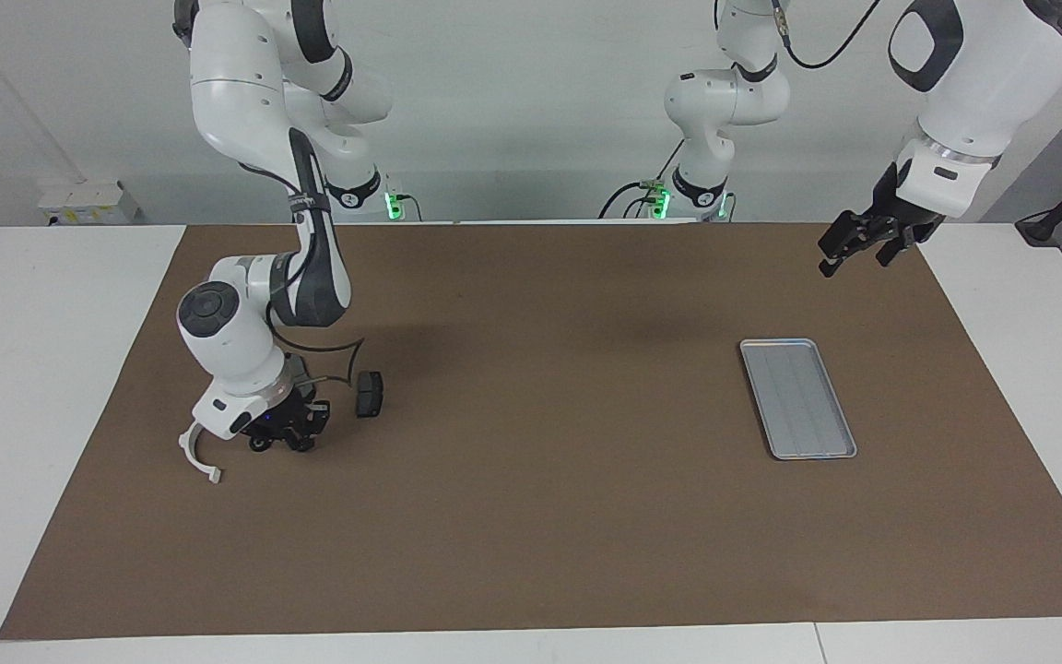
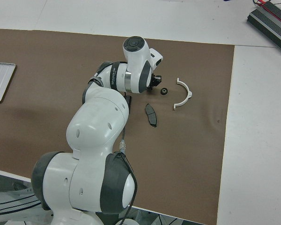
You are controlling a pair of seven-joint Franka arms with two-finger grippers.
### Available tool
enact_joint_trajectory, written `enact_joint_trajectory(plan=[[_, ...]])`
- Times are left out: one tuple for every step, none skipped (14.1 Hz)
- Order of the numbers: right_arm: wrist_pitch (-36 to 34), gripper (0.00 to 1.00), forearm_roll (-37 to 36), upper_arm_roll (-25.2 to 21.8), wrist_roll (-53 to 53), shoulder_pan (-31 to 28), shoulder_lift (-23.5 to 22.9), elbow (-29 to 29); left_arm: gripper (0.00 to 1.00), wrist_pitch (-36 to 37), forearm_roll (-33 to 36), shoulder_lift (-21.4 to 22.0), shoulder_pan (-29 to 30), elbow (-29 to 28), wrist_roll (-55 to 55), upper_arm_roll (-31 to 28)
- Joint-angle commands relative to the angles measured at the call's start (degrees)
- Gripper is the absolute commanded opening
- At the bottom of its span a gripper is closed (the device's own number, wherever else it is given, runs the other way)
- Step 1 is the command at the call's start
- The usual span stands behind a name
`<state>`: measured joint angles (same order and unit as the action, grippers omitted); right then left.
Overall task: Place bearing gear from tray to pile
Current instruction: 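Carry the bearing beside the white arc and open the right gripper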
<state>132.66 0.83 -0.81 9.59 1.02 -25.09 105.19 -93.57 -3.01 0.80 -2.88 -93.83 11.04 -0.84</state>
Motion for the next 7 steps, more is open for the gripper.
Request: enact_joint_trajectory(plan=[[-0.21, 1.0, 0.23, 0.55, 1.66, -0.84, 0.48, 0.37, 1.0, -0.39, 1.08, 1.22, -0.64, -1.44, -0.23, -0.39], [-0.73, 1.0, 0.23, 0.55, 1.49, -0.67, 0.74, 0.36, 1.0, -0.39, 1.08, 1.22, -0.64, -1.44, -0.23, -0.39], [-1.61, 1.0, 0.23, 0.55, 1.22, -0.66, 1.0, 0.19, 1.0, -0.39, 1.08, 1.22, -0.64, -1.44, -0.23, -0.39], [-2.57, 1.0, 0.23, 0.55, 1.05, -0.49, 1.44, -0.07, 1.0, -0.39, 1.08, 1.22, -0.64, -1.44, -0.23, -0.39], [-4.59, 1.0, 0.23, 0.55, 0.87, -0.23, 2.66, -0.94, 1.0, -0.39, 1.08, 1.22, -0.64, -1.44, -0.23, -0.39], [-7.74, 1.0, 0.23, 0.55, 0.61, -0.05, 3.37, -3.04, 1.0, -0.39, 1.08, 1.22, -0.64, -1.44, -0.23, -0.39], [-11.86, 1.0, 0.23, 0.55, 0.34, 0.04, 3.64, -6.11, 1.0, -0.39, 1.08, 1.22, -0.64, -1.44, -0.23, -0.39]])
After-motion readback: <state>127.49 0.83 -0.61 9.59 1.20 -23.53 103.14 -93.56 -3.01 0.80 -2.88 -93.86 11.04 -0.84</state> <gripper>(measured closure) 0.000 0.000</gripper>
